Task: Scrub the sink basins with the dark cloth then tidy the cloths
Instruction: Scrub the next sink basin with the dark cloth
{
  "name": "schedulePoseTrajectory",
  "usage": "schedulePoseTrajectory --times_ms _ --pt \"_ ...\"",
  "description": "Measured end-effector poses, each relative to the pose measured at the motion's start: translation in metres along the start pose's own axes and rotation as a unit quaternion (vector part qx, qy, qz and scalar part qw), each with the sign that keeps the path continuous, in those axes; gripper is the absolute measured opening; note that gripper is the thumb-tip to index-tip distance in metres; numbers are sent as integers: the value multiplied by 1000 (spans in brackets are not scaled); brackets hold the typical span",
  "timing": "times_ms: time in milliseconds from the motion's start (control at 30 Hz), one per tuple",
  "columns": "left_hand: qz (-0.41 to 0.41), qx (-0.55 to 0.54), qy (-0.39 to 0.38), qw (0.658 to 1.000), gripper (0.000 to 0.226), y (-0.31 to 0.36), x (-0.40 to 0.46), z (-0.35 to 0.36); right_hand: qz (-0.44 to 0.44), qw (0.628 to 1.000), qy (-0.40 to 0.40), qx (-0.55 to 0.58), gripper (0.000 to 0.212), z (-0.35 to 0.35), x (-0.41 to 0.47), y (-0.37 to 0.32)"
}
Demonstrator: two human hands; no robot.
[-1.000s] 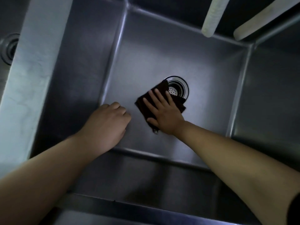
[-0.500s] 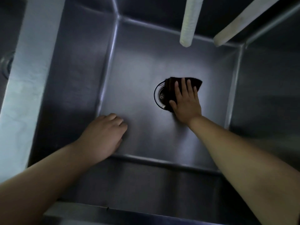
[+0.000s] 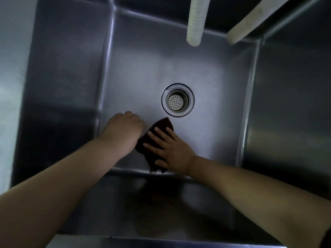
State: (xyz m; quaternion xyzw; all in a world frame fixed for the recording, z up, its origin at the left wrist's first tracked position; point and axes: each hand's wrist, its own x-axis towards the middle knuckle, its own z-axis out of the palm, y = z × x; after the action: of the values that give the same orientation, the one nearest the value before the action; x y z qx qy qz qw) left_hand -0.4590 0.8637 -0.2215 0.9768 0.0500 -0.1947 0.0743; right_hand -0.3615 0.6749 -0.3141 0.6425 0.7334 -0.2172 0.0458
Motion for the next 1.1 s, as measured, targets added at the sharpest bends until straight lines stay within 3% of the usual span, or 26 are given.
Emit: schedulePoseTrajectory --times_ms 67,133,233,300,400,467,567,667,767,867,967,1100 --pt "-5 4 -23 1000 39 1 7 5 -42 998 -24 -30 61 7 -34 13" --pt "-11 1 -39 999 40 4 14 14 -23 997 -44 -58 63 7 -66 42" --pt "-18 4 -52 999 48 10 23 24 96 991 -65 -63 67 -7 -91 99" --pt "-20 10 -47 999 56 13 27 29 194 979 -37 -54 69 -21 -90 133" --pt "-30 35 -37 998 62 18 32 30 354 934 -39 1 70 -45 -72 166" --pt "-23 46 -59 997 62 21 33 29 407 912 -47 23 69 -54 -62 166" --pt "-24 50 -75 996 68 24 32 28 400 913 -72 39 73 -47 -67 133" --pt "-51 61 -106 991 74 28 31 36 344 923 -153 75 82 -32 -87 65" --pt "-45 49 -110 992 70 33 32 27 318 906 -245 138 85 -21 -106 9" --pt "-66 22 -92 993 60 33 37 22 330 880 -303 160 84 -19 -110 2" --pt "-73 32 -71 994 71 28 46 28 391 861 -282 165 89 -20 -99 28" --pt "-65 32 -58 996 88 27 59 33 465 850 -196 151 92 -36 -77 94"
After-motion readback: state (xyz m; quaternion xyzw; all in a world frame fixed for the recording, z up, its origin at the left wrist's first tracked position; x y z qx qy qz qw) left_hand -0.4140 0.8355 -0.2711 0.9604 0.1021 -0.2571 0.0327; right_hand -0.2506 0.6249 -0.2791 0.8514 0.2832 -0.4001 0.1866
